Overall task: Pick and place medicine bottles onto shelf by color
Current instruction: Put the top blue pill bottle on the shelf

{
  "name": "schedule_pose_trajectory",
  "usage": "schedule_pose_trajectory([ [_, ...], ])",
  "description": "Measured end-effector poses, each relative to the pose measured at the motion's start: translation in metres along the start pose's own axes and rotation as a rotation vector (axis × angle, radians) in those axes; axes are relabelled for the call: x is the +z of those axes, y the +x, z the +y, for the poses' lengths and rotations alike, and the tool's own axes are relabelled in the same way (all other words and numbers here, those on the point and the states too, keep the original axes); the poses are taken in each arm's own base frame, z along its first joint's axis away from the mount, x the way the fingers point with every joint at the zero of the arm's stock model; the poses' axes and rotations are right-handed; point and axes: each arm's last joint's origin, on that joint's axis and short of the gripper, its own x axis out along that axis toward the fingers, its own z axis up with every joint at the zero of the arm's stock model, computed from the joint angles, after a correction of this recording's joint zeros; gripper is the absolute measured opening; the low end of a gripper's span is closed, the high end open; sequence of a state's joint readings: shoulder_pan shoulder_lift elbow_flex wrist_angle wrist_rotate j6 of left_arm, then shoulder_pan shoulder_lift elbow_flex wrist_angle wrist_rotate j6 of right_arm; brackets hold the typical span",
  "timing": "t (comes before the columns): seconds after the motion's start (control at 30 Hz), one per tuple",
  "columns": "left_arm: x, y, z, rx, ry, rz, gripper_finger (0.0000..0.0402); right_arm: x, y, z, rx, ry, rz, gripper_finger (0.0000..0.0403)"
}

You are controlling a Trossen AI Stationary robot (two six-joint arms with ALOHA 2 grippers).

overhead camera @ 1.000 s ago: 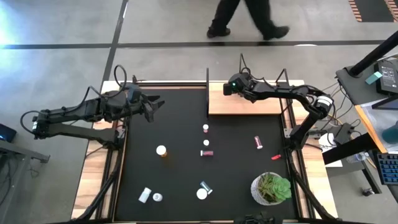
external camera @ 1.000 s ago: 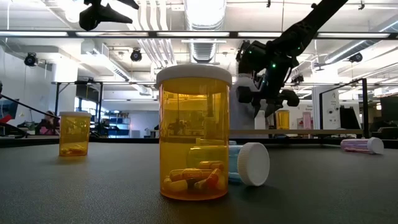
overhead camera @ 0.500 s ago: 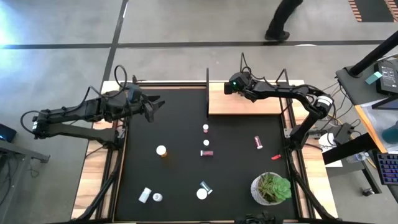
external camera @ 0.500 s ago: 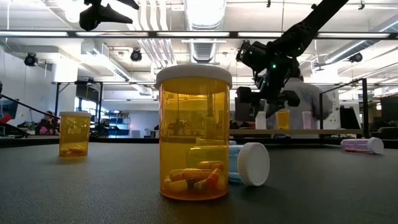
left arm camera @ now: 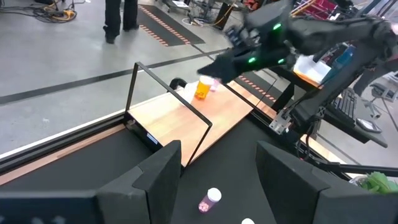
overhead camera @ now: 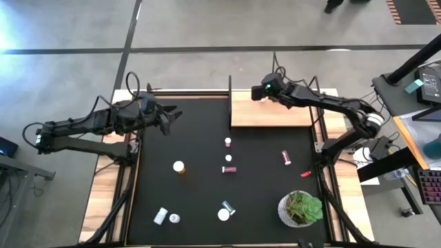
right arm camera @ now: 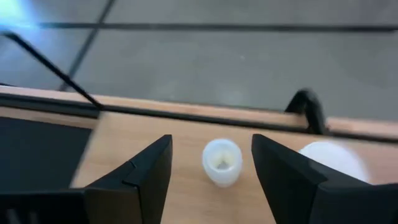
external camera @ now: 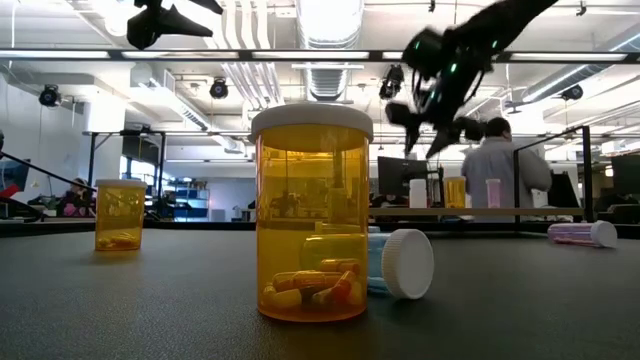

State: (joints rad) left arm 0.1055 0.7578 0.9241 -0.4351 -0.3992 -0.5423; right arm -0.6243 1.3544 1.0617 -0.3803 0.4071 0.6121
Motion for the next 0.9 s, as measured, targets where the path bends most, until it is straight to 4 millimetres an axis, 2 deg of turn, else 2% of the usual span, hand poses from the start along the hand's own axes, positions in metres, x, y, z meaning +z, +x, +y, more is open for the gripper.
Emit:
schedule_pose_trajectory([
  [0.13, 0.000, 0.000, 0.000, 0.000, 0.000, 0.001, 0.0190, 0.007, -0.039, 0.004, 0.164, -0.027, -0.018, 0.0203],
  [0.23, 0.000, 0.001, 0.000, 0.001, 0.002, 0.003, 0.0190, 0.003, -0.068, 0.013, 0.340, -0.084, 0.001, 0.0199],
  [0.33, -0.001, 0.002, -0.001, 0.002, 0.003, 0.005, 0.0190, -0.011, -0.093, 0.028, 0.490, -0.199, 0.019, 0.0195],
  [0.47, -0.001, 0.002, -0.001, 0.003, 0.003, 0.006, 0.0190, -0.041, -0.119, 0.048, 0.628, -0.380, 0.043, 0.0194],
  [0.6, -0.001, 0.002, -0.001, 0.003, 0.003, 0.008, 0.0190, -0.072, -0.134, 0.062, 0.718, -0.537, 0.076, 0.0194],
  [0.7, -0.001, 0.003, -0.001, 0.000, 0.004, 0.013, 0.0190, -0.090, -0.138, 0.066, 0.747, -0.604, 0.106, 0.0194],
  [0.9, -0.002, 0.004, -0.002, -0.015, 0.006, 0.029, 0.0190, -0.120, -0.126, 0.071, 0.774, -0.530, 0.168, 0.0196],
])
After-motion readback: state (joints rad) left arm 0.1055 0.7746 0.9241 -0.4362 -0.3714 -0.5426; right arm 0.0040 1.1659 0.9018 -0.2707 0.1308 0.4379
